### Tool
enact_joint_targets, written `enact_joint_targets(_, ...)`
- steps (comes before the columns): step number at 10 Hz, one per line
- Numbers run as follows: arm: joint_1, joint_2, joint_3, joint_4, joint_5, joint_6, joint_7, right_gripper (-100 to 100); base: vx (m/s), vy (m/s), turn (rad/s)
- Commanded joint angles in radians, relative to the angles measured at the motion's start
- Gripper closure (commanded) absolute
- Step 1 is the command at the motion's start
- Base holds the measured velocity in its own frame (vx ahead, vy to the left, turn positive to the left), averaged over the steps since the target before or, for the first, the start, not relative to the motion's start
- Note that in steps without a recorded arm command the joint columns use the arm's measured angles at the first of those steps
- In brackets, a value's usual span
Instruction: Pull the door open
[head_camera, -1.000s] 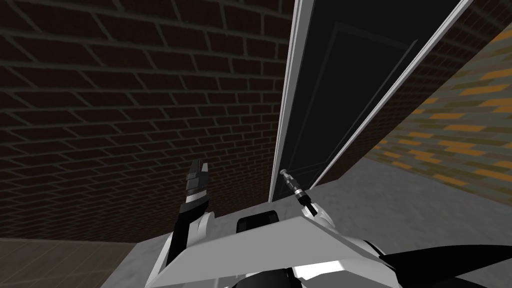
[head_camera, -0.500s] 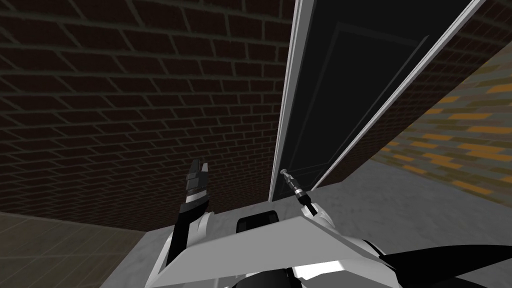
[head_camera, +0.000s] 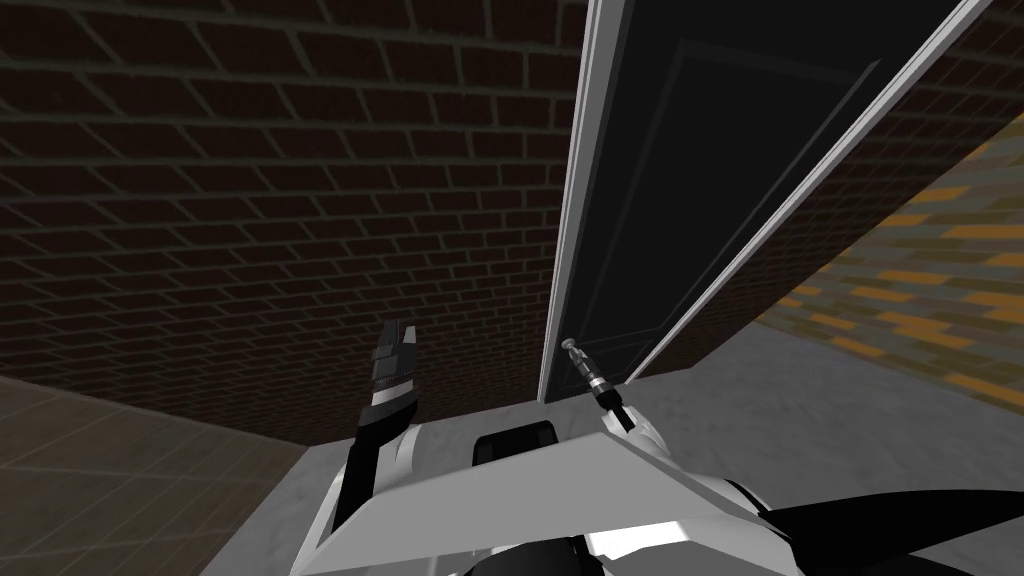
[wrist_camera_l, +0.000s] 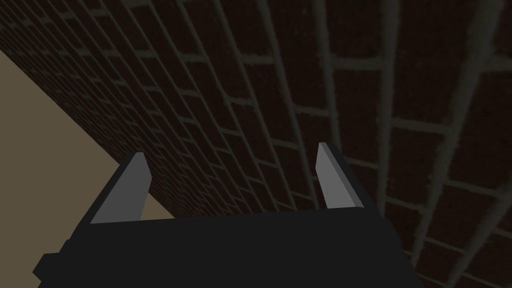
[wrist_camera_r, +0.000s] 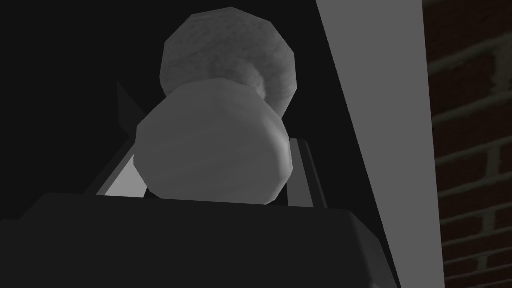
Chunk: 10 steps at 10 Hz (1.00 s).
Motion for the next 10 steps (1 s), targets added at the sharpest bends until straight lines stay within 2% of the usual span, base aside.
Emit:
enact_joint_targets(1,0.000,0.003,0.008,0.001,-0.023,0.002,-0.050,100,-0.046,-0.031,0.139)
enact_joint_targets(2,0.000,0.003,0.008,0.001,-0.023,0.002,-0.064,100,-0.047,-0.027,0.050)
enact_joint_targets(3,0.001,0.002,0.014,-0.001,-0.041,0.006,-0.100,100,-0.049,-0.031,0.064)
enact_joint_targets(4,0.001,0.002,0.014,-0.001,-0.041,0.006,-0.104,100,-0.034,-0.025,0.043)
enact_joint_targets(6,0.002,0.002,0.024,-0.004,-0.077,0.012,-0.168,100,-0.048,-0.028,0.109)
enact_joint_targets(7,0.002,0.002,0.024,-0.004,-0.077,0.012,-0.185,100,-0.051,-0.032,0.074)
enact_joint_targets(8,0.002,0.001,0.029,-0.006,-0.095,0.016,-0.220,100,-0.038,-0.026,0.073)
enact_joint_targets(9,0.002,0.001,0.029,-0.006,-0.095,0.016,-0.226,100,-0.031,-0.019,0.042)
enact_joint_targets(10,0.003,0.001,0.034,-0.007,-0.114,0.019,-0.265,100,-0.047,-0.023,0.100)
